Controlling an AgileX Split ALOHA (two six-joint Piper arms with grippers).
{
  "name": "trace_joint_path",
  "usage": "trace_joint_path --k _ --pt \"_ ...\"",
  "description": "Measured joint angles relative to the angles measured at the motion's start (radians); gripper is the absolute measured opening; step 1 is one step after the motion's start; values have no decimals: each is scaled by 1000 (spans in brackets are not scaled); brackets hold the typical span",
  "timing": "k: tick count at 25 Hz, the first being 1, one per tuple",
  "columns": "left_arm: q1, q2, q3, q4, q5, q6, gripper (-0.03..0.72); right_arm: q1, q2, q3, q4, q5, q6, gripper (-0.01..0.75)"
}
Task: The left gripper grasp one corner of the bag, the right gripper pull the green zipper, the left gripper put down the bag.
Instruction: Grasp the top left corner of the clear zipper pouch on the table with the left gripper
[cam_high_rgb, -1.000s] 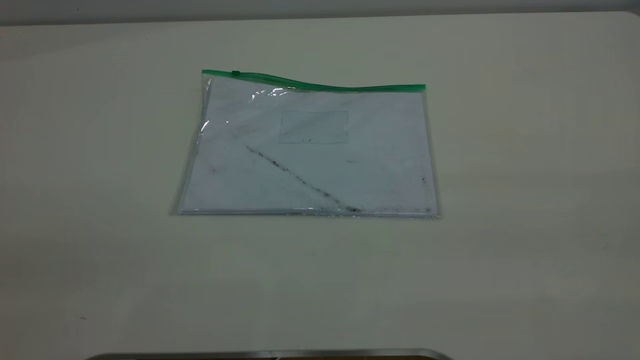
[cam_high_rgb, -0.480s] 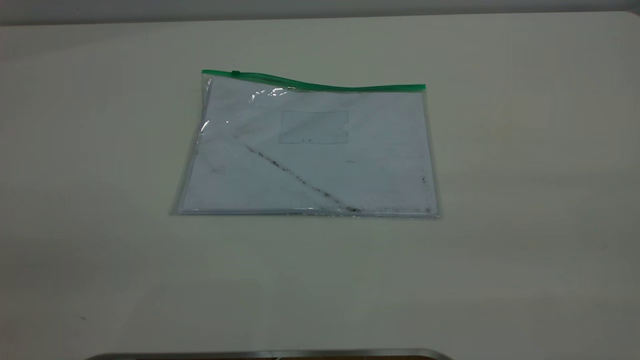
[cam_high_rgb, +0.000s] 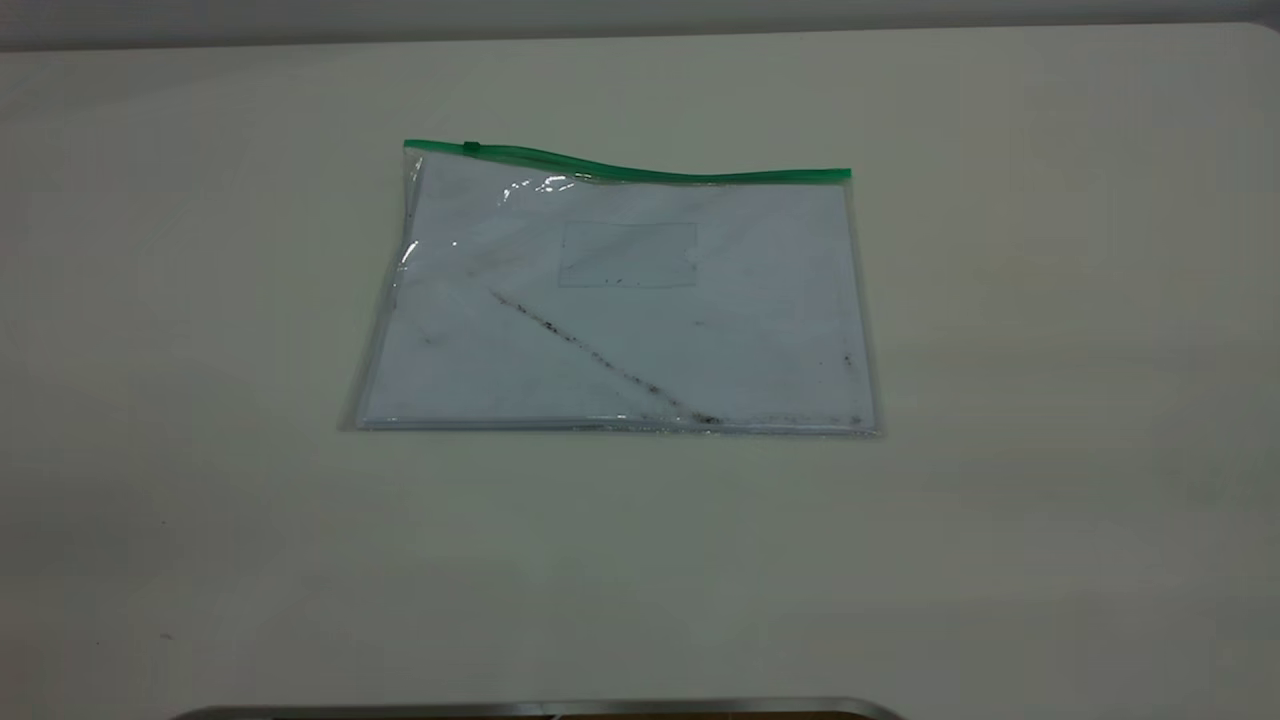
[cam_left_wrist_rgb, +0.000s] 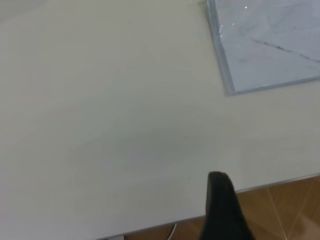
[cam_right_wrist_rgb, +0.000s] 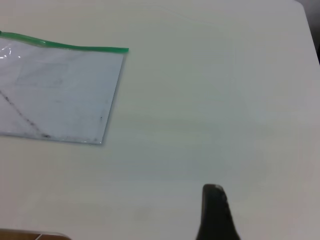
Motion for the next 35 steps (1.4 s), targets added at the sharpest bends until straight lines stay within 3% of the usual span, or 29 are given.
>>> trace_joint_path --k 19,21,24,30,35 --pt "0 1 0 34 -6 -64 538 0 30 -3 17 -15 -15 551" --pt "0 27 -7 44 -36 -143 538 0 90 -7 47 -65 -42 551" --pt "0 137 -23 48 -166 -235 538 0 219 -12 101 -242 -119 551" --pt "0 496 -27 48 -465 -203 538 0 575 -12 266 -485 -381 551" --pt "0 820 -109 48 -535 -179 538 0 867 -48 499 -601 -623 583"
